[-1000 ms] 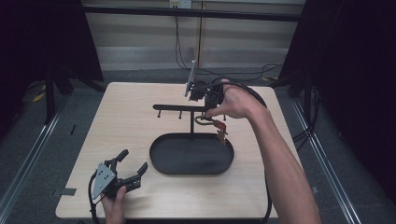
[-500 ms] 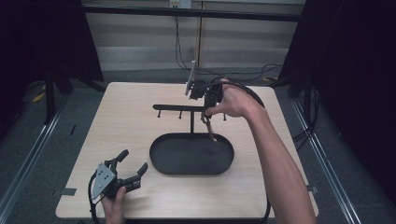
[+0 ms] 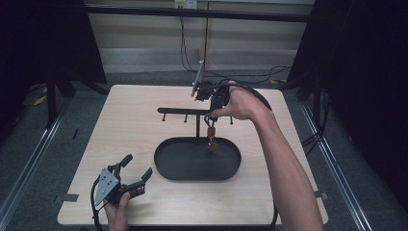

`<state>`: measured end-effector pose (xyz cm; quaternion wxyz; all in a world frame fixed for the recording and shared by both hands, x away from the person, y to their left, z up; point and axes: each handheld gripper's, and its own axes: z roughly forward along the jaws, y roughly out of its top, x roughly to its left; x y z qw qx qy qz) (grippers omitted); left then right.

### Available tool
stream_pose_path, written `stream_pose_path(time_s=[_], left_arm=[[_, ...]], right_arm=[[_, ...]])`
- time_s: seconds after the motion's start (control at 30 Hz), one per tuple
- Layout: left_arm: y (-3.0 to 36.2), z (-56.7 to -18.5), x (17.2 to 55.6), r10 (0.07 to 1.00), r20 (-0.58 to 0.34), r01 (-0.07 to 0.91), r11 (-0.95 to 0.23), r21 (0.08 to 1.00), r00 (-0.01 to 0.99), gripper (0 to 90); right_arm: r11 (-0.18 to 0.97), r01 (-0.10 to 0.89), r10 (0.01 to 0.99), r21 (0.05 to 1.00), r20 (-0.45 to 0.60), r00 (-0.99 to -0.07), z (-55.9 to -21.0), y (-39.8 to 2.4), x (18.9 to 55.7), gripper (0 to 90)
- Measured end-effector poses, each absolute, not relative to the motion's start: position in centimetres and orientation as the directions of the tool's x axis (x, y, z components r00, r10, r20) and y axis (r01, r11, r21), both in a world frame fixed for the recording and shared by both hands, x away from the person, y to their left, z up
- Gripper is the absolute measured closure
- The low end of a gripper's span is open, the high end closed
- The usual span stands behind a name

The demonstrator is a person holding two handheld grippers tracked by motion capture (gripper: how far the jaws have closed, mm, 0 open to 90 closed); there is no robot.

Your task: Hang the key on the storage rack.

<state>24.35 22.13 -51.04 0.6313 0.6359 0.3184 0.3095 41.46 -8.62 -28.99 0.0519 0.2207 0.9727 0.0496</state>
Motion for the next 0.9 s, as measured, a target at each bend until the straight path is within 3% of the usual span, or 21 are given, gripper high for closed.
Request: stream_pose_path(time_s=[0.37, 0.9], left_arm=[[22.0, -51.1, 24.3, 0.794, -0.020, 0.017, 0.012, 1.000, 0.607, 15.9], [22.2, -51.0, 24.3, 0.795, -0.003, 0.015, -0.007, 1.000, 0.607, 16.0]], right_arm=[[0.894, 0.432, 0.439, 0.120, -0.032, -0.898, -29.7, -9.8, 41.3, 84.2], [0.849, 0.445, 0.457, 0.285, 0.027, -0.889, -31.1, -11.5, 38.1, 75.8]])
